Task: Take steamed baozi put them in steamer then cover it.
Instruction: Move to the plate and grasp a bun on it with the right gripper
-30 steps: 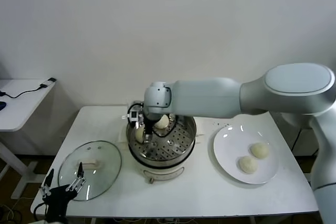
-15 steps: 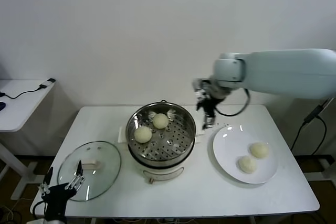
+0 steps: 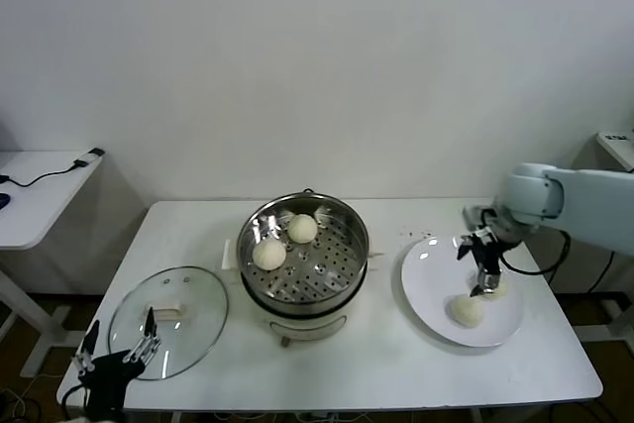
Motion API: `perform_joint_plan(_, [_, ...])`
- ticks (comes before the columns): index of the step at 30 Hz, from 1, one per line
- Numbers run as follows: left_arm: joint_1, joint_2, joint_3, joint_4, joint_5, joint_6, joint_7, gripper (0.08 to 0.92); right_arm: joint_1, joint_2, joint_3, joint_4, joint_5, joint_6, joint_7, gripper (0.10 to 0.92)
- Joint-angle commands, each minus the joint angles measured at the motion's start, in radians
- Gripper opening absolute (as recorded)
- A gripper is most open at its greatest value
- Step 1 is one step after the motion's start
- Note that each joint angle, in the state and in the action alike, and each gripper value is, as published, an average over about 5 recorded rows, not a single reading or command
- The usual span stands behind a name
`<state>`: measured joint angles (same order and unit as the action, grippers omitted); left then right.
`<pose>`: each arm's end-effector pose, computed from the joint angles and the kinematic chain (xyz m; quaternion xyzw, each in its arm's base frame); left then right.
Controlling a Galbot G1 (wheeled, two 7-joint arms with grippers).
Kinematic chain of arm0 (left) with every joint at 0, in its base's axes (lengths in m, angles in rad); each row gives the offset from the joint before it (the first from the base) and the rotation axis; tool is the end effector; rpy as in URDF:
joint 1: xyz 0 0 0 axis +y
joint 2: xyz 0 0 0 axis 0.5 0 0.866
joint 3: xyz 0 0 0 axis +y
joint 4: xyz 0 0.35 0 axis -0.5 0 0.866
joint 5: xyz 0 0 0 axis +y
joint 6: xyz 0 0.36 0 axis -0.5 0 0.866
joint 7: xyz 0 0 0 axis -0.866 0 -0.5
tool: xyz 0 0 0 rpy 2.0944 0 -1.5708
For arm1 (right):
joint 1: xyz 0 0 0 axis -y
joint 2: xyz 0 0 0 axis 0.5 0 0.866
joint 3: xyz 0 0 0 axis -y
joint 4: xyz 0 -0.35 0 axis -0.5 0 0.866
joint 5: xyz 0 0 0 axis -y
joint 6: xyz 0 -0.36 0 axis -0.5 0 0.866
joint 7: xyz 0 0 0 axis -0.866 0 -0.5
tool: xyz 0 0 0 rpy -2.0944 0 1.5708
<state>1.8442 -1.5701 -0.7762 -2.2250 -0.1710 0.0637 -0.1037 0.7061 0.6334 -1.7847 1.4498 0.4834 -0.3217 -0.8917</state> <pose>0.0997 0.0715 -0.2893 0.1508 -0.9841 -0.0008 0.0941 0.4823 -0.1606 -0.1554 0.4953 -0.5285 0.4998 0.4750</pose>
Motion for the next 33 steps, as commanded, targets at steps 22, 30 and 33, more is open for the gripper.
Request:
perform_joint_plan(22, [0.004,-0.014,0.002,0.0,0.016,0.001,-0.002,0.823,-0.403,-0.009,0.307,-0.139,-0.145,-0.04,0.056,0.814])
perform_joint_plan(30, [0.004,-0.014,0.003,0.0,0.018,0.0,-0.006,0.823,-0.398,-0.01,0.316,-0.123,-0.142,-0.04,0.062,0.692])
perform_joint_plan(33, [0.004,-0.015,0.005,0.0,0.021,-0.001,-0.006,0.823,-0.361,-0.013,0.304,-0.111,-0.141,-0.034,0.054,0.654])
